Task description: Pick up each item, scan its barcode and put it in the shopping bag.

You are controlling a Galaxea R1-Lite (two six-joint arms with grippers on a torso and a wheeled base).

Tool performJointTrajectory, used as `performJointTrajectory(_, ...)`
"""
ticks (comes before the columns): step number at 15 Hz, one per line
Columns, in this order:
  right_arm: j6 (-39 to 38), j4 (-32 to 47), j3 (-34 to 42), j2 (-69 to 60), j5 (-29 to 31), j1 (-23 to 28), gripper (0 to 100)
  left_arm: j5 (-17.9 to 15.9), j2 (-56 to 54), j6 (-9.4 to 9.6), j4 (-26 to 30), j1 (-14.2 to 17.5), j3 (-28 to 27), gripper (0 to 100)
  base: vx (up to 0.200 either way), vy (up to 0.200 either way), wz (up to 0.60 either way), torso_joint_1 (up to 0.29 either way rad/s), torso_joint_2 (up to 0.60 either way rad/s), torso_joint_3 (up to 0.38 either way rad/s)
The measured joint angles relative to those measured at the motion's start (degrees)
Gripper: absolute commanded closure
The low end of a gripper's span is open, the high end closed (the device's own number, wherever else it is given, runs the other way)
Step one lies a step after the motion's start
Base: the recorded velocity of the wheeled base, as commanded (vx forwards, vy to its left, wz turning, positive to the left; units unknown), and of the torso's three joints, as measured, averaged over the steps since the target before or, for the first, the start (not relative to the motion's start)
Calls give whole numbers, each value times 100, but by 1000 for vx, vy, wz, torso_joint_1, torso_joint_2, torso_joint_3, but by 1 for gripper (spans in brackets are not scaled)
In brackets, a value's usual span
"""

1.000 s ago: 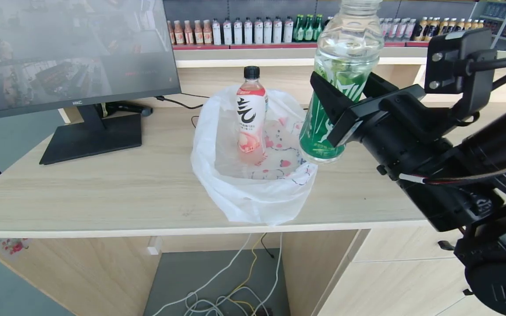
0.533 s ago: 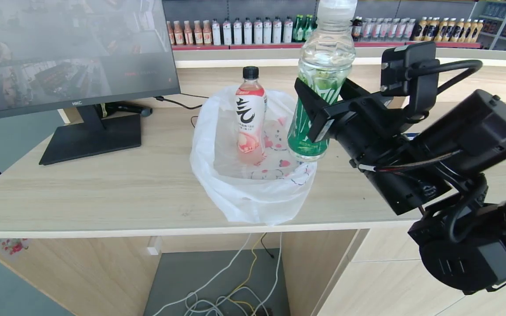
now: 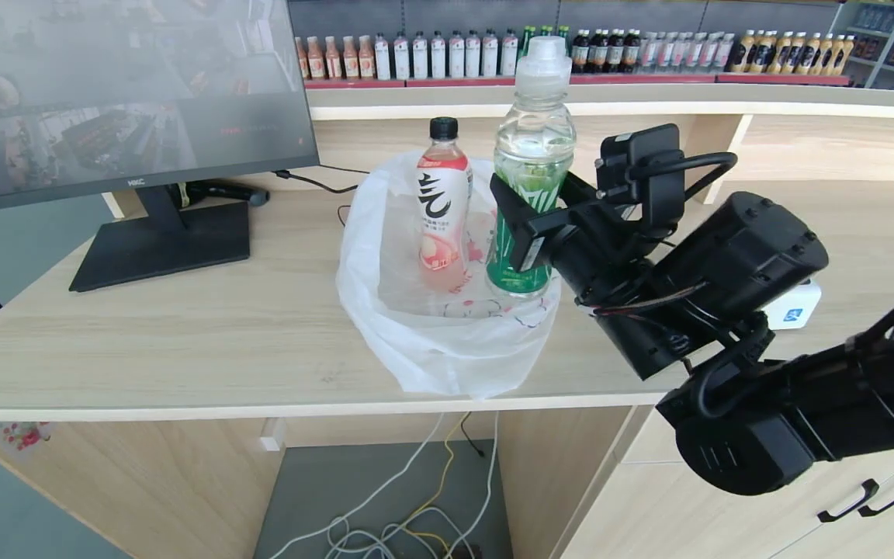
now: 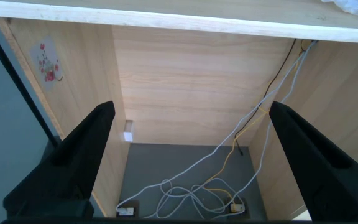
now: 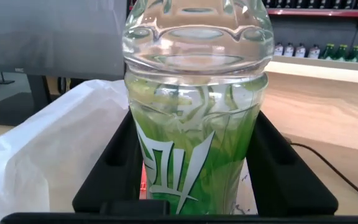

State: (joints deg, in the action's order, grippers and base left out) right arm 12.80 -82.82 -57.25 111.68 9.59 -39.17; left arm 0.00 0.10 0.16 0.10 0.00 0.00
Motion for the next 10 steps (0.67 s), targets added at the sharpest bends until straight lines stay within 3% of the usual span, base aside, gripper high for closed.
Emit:
performJointTrajectory(4,-77,55,-449,360,-29,41,100,0,0,0,0,0,0,0,0,0,0,0,0,0)
performJointTrajectory(10,-191,200,-538,618,-35,244,100,0,0,0,0,0,0,0,0,0,0,0,0,0)
